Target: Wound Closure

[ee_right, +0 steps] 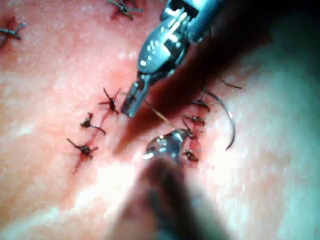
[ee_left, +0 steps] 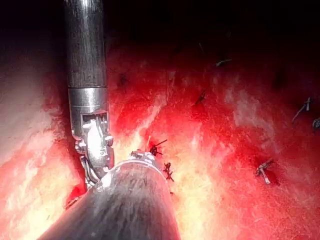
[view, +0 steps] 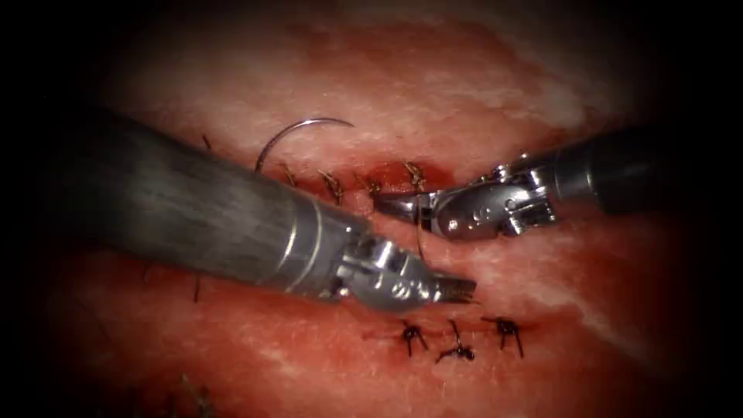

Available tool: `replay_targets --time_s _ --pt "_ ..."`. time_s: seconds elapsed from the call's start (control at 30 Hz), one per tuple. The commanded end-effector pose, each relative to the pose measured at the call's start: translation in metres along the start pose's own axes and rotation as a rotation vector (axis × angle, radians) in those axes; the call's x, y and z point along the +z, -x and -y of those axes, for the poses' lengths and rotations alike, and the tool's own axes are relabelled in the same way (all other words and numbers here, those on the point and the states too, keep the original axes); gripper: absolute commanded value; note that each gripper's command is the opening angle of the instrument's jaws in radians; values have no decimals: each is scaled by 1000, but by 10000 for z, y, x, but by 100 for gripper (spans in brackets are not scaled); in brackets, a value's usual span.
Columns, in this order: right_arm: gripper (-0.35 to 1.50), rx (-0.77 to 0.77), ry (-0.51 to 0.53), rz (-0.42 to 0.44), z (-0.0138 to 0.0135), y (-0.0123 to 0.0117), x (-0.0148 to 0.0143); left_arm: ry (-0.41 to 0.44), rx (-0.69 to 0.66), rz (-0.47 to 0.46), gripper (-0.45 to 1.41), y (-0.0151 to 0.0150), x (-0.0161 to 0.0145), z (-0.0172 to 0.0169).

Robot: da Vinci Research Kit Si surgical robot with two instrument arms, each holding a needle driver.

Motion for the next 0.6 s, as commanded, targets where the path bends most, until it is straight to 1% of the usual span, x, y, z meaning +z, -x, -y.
replay_targets --time_s 0.03,0.07,0.13,0.17,0.2,0.27,0.4,0.5,0.6 --pt "-35 4 -6 7 5 -2 7 0 0 1 -45 -1 5 -6" --pt "-5 11 -6 14 4 -2 5 3 0 -1 -45 -2 4 -7" --pt "96 68 -4 22 0 -3 -1 5 3 -4 -45 -3 -1 -12" --pt "113 104 -2 17 0 -4 -4 7 5 -5 -45 -4 -5 -15" --pt "125 123 1 17 0 -6 -9 8 7 -6 -45 -3 -8 -19" --pt "137 141 15 25 2 -10 -23 11 11 -8 -45 -1 -17 -27" --pt "143 187 16 33 4 -22 -50 23 -25 -16 -45 12 -39 -45" --pt "143 205 41 36 0 -30 -72 30 -66 -19 -45 26 -62 -68" --pt "143 227 67 35 -10 -35 -88 37 -103 -21 -45 41 -83 -91"
